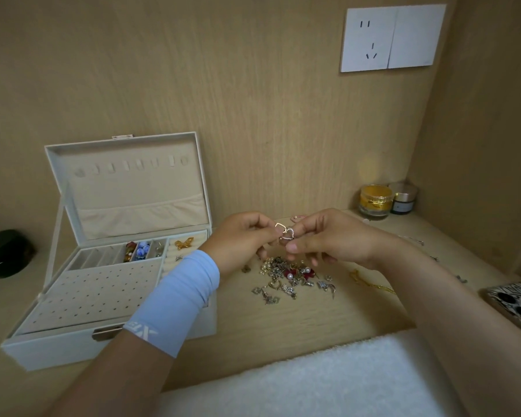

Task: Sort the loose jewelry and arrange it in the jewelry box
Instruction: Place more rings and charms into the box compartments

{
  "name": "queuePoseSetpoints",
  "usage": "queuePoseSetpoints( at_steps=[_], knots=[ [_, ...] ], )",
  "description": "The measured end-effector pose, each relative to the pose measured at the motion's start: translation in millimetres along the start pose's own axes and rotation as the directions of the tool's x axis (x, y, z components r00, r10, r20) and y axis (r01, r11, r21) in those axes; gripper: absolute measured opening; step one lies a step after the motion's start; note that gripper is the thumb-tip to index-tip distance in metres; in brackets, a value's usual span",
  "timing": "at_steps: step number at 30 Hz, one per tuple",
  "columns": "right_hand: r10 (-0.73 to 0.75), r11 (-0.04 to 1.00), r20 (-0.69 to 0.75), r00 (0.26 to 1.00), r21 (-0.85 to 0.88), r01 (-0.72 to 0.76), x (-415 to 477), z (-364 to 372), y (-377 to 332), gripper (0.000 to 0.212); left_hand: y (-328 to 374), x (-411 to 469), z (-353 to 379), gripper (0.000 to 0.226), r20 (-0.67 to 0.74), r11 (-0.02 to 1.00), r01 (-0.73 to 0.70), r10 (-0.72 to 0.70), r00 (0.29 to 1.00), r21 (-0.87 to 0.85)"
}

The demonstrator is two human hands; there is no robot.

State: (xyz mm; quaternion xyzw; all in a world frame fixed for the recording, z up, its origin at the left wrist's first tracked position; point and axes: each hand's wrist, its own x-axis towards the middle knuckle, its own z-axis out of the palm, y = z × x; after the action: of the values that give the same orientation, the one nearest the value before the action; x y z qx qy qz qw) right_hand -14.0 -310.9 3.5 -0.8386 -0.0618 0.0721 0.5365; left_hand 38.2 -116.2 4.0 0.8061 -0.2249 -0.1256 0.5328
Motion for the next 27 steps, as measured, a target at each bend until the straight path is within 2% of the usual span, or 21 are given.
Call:
queuePoseSetpoints(
  at_steps=[5, 9, 15, 18, 20, 23, 27],
  knots=[
    [-0.025, 0.999, 0.052, 0.998, 0.035, 0.023, -2.8, -1.0, -1.2, 0.015, 3.8, -1.1, -1.0, 0.017, 0.045, 0.993, 0.098, -0.095, 0.994, -0.068],
    [-0.062, 0.992, 0.027, 0.998, 0.11, 0.059, 0.4, 4.7, -3.3, 0.023, 7.8, -8.3, -5.9, 0.015, 0.006, 0.994, 0.062, -0.062, 0.998, -0.094],
    [-0.091, 0.954, -0.05, 0.995, 0.282, 0.101, 14.1, 26.9, -21.3, 0.023, 10.0, -23.9, -35.2, 0.012, -0.106, 0.996, 0.01, -0.02, 0.994, -0.092],
    [-0.12, 0.935, -0.082, 0.989, 0.325, 0.14, 29.7, 46.8, -43.2, 0.019, 7.7, -37.5, -62.9, 0.008, -0.163, 0.999, -0.009, 0.001, 0.987, -0.048],
    [-0.152, 0.944, -0.065, 0.986, 0.287, 0.164, 41.8, 64.0, -59.7, 0.016, 3.9, -46.5, -82.4, 0.005, -0.203, 1.0, -0.021, 0.019, 0.979, -0.009],
    [-0.186, 0.952, -0.041, 0.982, 0.241, 0.19, 66.7, 96.4, -85.4, 0.014, -7.6, -61.3, -118.3, 0.005, -0.293, 0.989, -0.038, 0.078, 0.953, 0.142],
    [-0.214, 0.963, -0.021, 0.977, 0.162, 0.214, 100.9, 138.5, -115.3, 0.016, -33.1, -75.9, -167.3, 0.008, -0.38, 0.96, 0.026, 0.085, 0.921, 0.278]
  ],
)
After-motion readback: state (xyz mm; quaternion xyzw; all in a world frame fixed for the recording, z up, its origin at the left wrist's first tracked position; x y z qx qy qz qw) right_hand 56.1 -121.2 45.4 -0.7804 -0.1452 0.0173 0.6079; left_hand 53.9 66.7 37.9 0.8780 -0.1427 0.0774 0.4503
